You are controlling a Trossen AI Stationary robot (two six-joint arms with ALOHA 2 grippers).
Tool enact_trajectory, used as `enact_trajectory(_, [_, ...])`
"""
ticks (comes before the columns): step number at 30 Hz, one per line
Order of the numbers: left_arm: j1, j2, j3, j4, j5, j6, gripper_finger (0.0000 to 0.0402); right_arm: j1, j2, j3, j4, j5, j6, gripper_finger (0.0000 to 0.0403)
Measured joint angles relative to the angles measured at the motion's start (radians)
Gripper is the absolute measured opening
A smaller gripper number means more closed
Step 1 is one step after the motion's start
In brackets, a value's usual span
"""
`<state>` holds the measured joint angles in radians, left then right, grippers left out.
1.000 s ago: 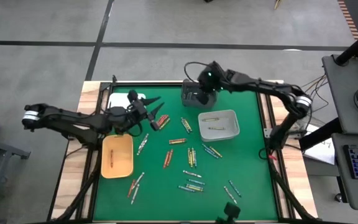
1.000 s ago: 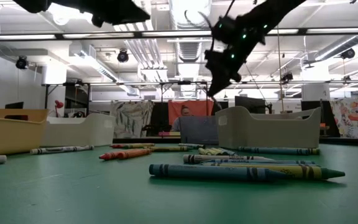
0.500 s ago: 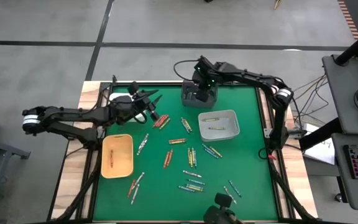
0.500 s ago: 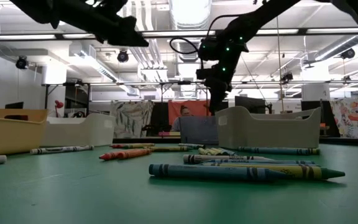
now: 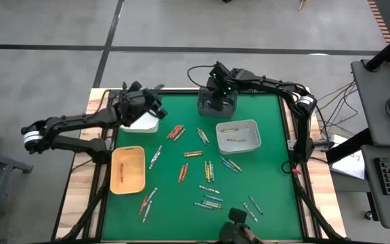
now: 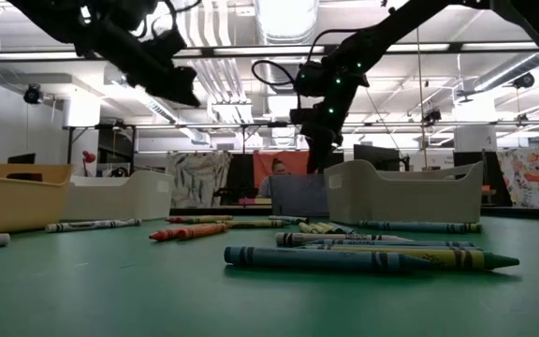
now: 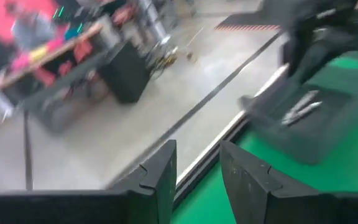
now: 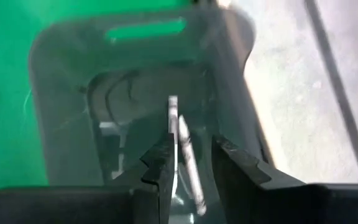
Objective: Sort crayons
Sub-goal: Put the orange crayon into the orange bin
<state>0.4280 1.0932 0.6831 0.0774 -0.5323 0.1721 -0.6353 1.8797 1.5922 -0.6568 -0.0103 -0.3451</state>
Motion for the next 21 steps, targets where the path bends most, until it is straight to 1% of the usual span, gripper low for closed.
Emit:
enact_trajectory(2, [0.045,-0.009,0.027,-0.100,0.000,-0.098,0.0107,0.000,0.000,0.000,0.073,-0.021,-0.008,0.0095])
enact_trajectory(3, [0.065,-0.012,0.040,-0.161,0.000,-0.149,0.0107,0.000,0.000,0.000,0.104,-0.050,-0.014,0.0094])
enact_trajectory(7, [0.115,-0.014,0.082,-0.375,0.011,-0.315,0.0107,-0.006,0.000,0.000,0.217,-0.220,-0.024,0.0093])
enact_trajectory(9, [0.132,-0.014,0.090,-0.428,0.053,-0.359,0.0107,-0.012,0.000,0.000,0.267,-0.298,0.033,0.0095])
enact_trajectory(11, [0.152,-0.015,0.091,-0.466,0.135,-0.409,0.0107,-0.017,0.000,0.005,0.279,-0.338,0.140,0.0096])
enact_trajectory(15, [0.177,-0.016,0.091,-0.540,0.335,-0.527,0.0107,-0.019,0.000,0.059,0.182,-0.363,0.380,0.0091])
enact_trajectory(17, [0.177,-0.016,0.091,-0.575,0.370,-0.572,0.0107,-0.018,0.000,0.104,0.088,-0.386,0.478,0.0088])
enact_trajectory(19, [0.171,-0.014,0.091,-0.608,0.371,-0.592,0.0107,-0.017,0.000,0.153,-0.017,-0.420,0.523,0.0085])
enact_trajectory(21, [0.166,-0.008,0.091,-0.635,0.389,-0.626,0.0107,-0.013,-0.002,0.199,-0.109,-0.428,0.569,0.0083])
